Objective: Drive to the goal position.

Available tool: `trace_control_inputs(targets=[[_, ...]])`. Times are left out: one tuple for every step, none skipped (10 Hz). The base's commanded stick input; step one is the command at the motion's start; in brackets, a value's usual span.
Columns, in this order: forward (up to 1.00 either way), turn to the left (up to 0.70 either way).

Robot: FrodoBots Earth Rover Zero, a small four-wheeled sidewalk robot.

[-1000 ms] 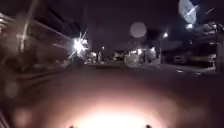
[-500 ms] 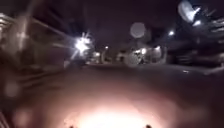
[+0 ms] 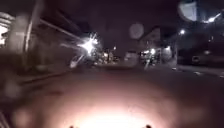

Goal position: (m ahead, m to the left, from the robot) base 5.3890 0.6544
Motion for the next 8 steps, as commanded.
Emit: trace_control_inputs(targets=[[0.70,0.00],[0.70,0.00],[0.70,0.00],[0.70,0.00],[0.70,0.00],[0.70,0.00],[0.70,0.00],[0.70,0.00]])
